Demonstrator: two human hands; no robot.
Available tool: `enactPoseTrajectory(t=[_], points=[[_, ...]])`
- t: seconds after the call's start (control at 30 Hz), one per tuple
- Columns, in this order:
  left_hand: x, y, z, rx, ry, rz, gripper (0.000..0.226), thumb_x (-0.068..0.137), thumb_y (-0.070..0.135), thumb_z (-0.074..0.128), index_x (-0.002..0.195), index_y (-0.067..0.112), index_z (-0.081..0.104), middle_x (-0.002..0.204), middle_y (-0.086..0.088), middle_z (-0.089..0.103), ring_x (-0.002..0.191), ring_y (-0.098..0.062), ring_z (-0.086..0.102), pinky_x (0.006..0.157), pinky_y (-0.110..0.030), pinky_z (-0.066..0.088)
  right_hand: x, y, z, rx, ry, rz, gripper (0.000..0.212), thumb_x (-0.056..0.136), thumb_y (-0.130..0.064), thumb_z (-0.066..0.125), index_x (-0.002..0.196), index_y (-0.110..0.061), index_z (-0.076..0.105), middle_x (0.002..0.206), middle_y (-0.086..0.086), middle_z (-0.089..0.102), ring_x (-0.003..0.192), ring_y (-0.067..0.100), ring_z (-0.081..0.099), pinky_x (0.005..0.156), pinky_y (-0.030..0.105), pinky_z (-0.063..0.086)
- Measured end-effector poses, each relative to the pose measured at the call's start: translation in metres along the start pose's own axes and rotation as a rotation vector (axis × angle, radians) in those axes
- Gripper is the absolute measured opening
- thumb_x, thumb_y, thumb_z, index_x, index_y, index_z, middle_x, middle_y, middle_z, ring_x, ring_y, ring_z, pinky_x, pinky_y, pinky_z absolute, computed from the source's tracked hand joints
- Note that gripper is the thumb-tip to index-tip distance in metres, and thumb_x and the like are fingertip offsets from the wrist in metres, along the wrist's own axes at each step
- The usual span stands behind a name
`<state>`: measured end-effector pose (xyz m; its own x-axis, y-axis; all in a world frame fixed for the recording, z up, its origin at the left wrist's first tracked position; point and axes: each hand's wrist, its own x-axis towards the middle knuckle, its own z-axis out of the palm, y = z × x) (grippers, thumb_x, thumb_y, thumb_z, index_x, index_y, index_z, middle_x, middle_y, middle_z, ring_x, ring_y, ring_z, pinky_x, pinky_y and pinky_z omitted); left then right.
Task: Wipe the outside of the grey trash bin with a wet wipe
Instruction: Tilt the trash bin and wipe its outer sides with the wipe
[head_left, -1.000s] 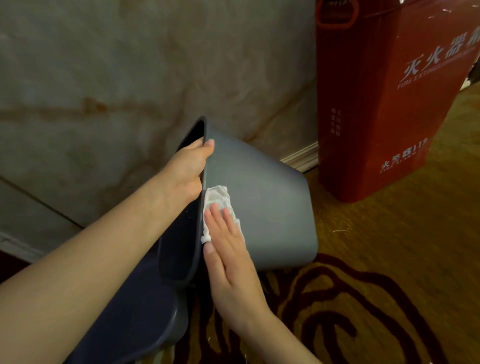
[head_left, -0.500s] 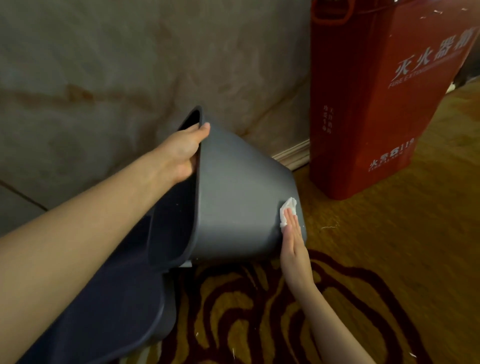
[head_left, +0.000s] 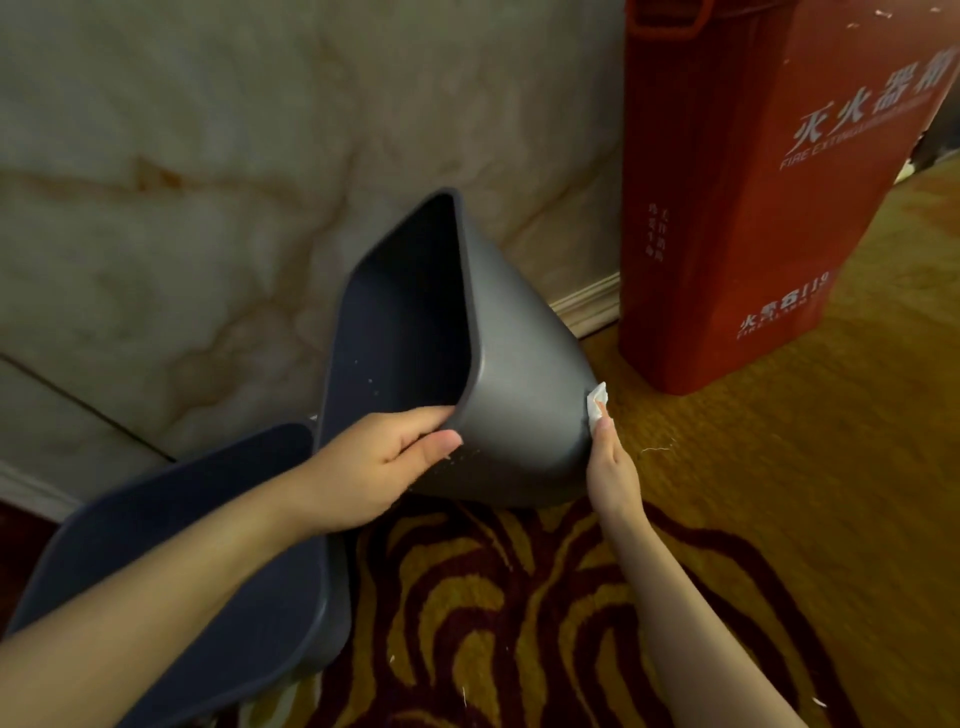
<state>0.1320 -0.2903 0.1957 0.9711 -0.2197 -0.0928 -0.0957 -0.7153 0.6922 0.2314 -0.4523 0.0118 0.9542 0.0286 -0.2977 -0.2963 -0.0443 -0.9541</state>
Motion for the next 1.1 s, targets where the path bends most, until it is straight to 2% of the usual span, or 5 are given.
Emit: enactPoseTrajectory(t=[0.33,0.57,0.8,0.93,1.1], points=[[0.011,0.007,0.010,0.049,0.129,0.080,0.028,0.094,0.027,0.040,0.106,0.052,0.044,0.092,0.049,0.059,0.100,0.029,0.051,0.080,0.006,0.037,-0.004,-0.008,-0.005,0.168,0.048,0.184,0.061,0.095,-0.054,0.023,0.144,-0.018,0.029,0.150,0.010,0.033,0.137,0.027,0.030,0.112,0.041,0.024],[0.034,0.022,0.011,0.011,0.309,-0.029,0.039,0.095,0.027,0.041,0.089,-0.005,0.062,0.072,-0.020,0.063,0.066,-0.026,0.058,0.067,-0.035,0.048,-0.077,-0.054,0.031,0.198,-0.100,-0.446,0.037,0.093,-0.056,0.021,0.128,-0.065,0.016,0.148,-0.032,0.013,0.139,-0.006,0.014,0.116,0.025,0.013],[0.049,0.042,-0.007,-0.094,0.467,-0.074,0.045,0.095,0.026,0.044,0.077,-0.014,0.053,0.068,-0.011,0.045,0.066,-0.017,0.039,0.065,-0.032,0.032,-0.108,-0.066,0.052,0.070,-0.175,-0.777,0.042,0.099,-0.033,0.018,0.140,-0.036,0.020,0.152,-0.022,0.010,0.143,0.001,0.002,0.117,0.024,0.001],[0.060,0.052,-0.023,-0.237,0.553,-0.191,0.042,0.095,0.025,0.045,0.055,0.015,0.035,0.045,0.012,0.029,0.047,-0.005,0.026,0.056,-0.027,0.026,-0.123,-0.077,0.064,-0.166,-0.180,-0.911,0.043,0.099,-0.029,0.017,0.142,-0.031,0.014,0.153,-0.018,0.005,0.144,0.006,-0.003,0.118,0.029,-0.003],[0.063,0.052,-0.039,-0.401,0.622,-0.313,0.033,0.094,0.024,0.047,0.064,0.008,0.050,0.075,-0.013,0.047,0.074,-0.022,0.044,0.074,-0.034,0.039,-0.114,-0.080,0.058,-0.356,-0.136,-0.988,0.044,0.101,-0.034,0.019,0.144,-0.033,0.013,0.154,-0.013,0.011,0.144,0.005,0.001,0.118,0.026,0.002]])
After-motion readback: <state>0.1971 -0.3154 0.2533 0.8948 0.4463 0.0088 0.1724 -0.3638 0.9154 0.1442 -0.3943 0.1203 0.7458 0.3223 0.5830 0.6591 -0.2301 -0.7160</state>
